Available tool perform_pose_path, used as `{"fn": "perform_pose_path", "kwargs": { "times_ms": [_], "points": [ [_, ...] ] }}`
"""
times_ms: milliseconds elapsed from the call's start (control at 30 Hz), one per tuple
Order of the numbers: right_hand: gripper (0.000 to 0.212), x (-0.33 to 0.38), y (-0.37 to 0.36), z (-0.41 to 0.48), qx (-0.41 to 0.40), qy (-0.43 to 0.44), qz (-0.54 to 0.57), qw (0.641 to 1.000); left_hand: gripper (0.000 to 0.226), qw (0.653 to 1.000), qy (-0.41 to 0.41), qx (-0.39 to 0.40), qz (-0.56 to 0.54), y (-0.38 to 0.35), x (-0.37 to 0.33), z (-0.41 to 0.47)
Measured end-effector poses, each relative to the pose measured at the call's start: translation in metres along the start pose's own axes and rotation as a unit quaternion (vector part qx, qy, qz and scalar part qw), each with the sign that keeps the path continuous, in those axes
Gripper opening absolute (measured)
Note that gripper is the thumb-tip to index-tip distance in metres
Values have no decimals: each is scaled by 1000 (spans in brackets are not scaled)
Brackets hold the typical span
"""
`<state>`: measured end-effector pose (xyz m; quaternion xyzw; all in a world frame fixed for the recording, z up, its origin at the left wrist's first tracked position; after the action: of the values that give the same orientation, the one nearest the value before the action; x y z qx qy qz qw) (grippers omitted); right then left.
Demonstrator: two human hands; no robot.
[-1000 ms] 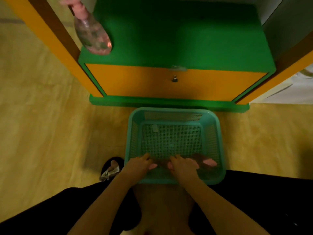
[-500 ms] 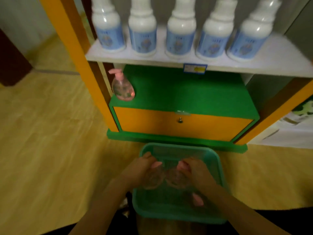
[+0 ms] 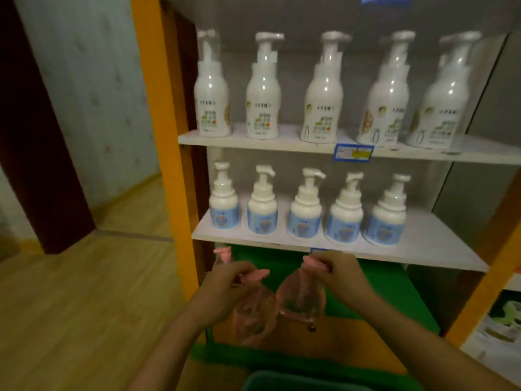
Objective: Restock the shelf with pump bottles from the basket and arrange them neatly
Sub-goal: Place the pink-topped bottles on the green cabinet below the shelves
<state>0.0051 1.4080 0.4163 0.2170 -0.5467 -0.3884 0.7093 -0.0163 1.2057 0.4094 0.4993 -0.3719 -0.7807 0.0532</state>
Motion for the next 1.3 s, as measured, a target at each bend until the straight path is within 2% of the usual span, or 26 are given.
{"fn": "perform_pose_path", "kwargs": {
  "times_ms": [167,267,533,700,933,1033,1133,1233,1300],
  "points": [
    [25,0,-38,35,9,-23,-4,1000,12,998,23,-63,-8,15,16,10],
    [20,-9,-73,47,4,-33,12,999,21,996,35,-80,-19,20,27,10],
    [21,-35,-147,76,-3,-103,89,991,18,990,15,-135,-39,48,43,25],
    [24,-40,-165,94,-7,-114,97,989,17,985,12,-162,-52,59,51,33],
    [18,-64,-171,109,-51,-175,198,963,24,977,8,-202,-74,69,49,40],
    [10,-63,-173,112,-37,-143,181,972,30,974,8,-212,-75,70,46,40],
    [3,-59,-172,109,-30,-76,56,995,28,976,1,-208,-69,68,37,40],
    [35,-50,-169,90,-11,3,-59,998,23,981,-1,-181,-72,65,27,36],
    [54,-39,-163,68,1,40,-36,999,23,984,3,-158,-76,63,22,33]
  ]
}}
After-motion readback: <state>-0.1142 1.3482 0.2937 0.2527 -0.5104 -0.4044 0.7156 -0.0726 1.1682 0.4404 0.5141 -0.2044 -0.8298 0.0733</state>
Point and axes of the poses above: each hand's wrist, its own z-axis towards the middle knuckle, its own y-axis out of the back of the hand, x = y × z, the point moved 7 cm from there along z, towards the middle knuckle, and after that the axes turned 2 degrees about -z, right-handed, at the moved point
